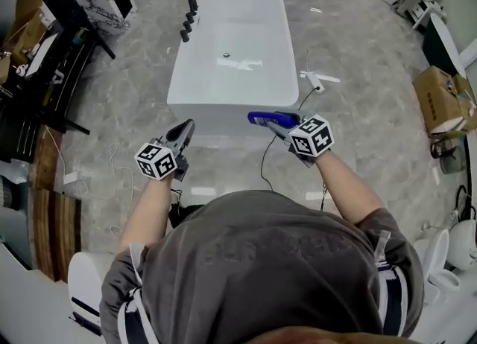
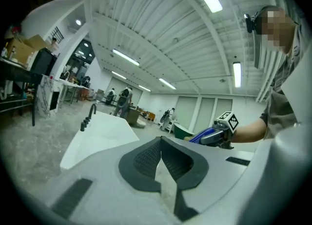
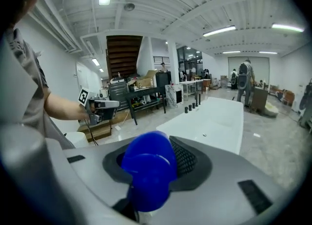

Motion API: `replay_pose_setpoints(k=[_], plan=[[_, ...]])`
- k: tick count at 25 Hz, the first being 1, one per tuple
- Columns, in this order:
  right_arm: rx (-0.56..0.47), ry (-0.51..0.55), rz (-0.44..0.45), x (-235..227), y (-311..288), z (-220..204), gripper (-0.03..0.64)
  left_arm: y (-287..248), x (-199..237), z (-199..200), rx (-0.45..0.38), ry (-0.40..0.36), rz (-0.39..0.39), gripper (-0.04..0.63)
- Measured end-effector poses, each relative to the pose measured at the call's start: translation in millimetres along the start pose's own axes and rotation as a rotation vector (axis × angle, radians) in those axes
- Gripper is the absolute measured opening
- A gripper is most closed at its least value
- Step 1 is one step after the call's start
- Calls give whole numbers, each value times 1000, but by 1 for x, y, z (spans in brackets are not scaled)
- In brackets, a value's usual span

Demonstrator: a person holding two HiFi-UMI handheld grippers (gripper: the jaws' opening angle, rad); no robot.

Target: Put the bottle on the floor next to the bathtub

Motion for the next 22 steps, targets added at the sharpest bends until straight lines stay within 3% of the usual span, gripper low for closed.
replay_pose_setpoints(k=[2,5,12,17,22], plan=[[12,-23,-18,-25,35,-16,132,-21,-43,-4,19,0,-33,6],[31,-68,-47,-48,60,-30,132,-37,-66,-9,22,24,-48,6],[106,-89,-104,-51,24,-31,132,-38,-14,-25,46,60,-62,6],[200,-39,-148,-75,7,-41,132,-63,-1,-49,122,15,-124,6],[321,33,-111,-117,-14,-83,132,-111,-10,-98,217,-21,-139,6]])
Point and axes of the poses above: the fingertips, and each gripper's own axes: y backward along the fingers, x to its left, z out of its top, the point moved 3 cm from there along y, backward along the fingers, and after that the axes turned 3 degrees about z, right-handed, at the moved point
